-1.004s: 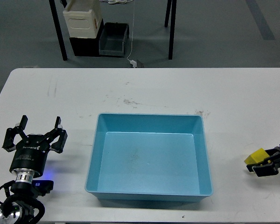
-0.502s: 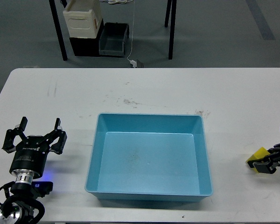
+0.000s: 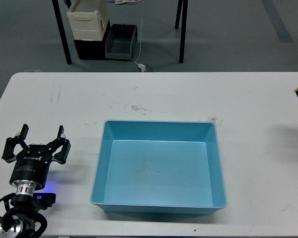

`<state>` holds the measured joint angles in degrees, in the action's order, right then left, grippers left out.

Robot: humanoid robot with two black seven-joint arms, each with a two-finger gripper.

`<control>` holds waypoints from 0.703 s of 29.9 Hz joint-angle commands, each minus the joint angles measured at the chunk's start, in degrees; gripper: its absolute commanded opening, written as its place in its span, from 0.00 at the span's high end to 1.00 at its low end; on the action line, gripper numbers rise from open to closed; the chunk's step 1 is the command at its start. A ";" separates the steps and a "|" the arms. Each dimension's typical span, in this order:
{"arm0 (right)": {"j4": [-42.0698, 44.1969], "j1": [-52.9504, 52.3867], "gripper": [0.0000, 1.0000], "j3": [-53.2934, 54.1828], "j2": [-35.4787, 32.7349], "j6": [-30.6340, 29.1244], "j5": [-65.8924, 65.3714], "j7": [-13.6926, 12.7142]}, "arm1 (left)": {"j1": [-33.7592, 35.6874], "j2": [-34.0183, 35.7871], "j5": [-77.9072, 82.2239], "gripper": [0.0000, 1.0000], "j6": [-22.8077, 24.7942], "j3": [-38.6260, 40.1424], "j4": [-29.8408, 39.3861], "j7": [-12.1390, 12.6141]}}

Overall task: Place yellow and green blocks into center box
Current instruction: 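Lift the yellow cube and carry it over the blue tray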

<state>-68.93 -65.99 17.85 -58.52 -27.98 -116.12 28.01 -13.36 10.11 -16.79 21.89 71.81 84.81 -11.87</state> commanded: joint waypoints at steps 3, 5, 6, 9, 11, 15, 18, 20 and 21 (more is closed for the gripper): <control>-3.75 -9.14 0.97 -0.79 2.08 -0.02 0.45 -0.01 | 0.09 0.00 0.00 0.00 0.00 0.08 0.00 0.00; -4.98 -12.39 0.97 -1.93 5.33 -0.02 2.03 -0.01 | 0.09 0.00 0.00 0.00 0.00 0.08 0.00 0.00; -5.51 -14.24 0.97 -3.42 6.30 -0.02 3.16 -0.01 | 0.09 0.00 0.00 0.00 0.00 0.08 0.00 0.00; -7.27 -20.82 0.97 -10.35 9.63 -0.02 5.63 -0.01 | 0.09 0.00 0.00 0.00 0.00 0.08 0.00 0.00; -8.50 -24.61 0.97 -15.45 12.80 -0.02 6.60 -0.01 | 0.09 0.00 0.00 0.00 0.00 0.08 0.00 0.00; -10.61 -29.10 0.97 -22.23 19.22 -0.02 7.66 -0.01 | 0.18 0.00 0.00 0.00 -0.09 0.52 0.00 0.00; -11.14 -29.28 0.97 -25.39 24.22 -0.02 7.66 -0.01 | 0.18 0.00 -0.09 0.00 0.00 2.45 0.00 0.00; -11.14 -29.37 0.97 -27.59 27.56 -0.02 7.57 -0.01 | 0.18 0.00 -0.09 0.00 0.00 3.16 0.00 0.00; -11.14 -29.37 0.97 -28.56 29.15 -0.02 7.66 -0.01 | 0.18 0.00 -0.09 0.00 0.00 3.51 0.00 0.00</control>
<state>-79.95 -95.19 -7.70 -34.00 -28.01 -108.48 28.00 -13.18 10.11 -16.86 21.86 74.15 84.81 -11.87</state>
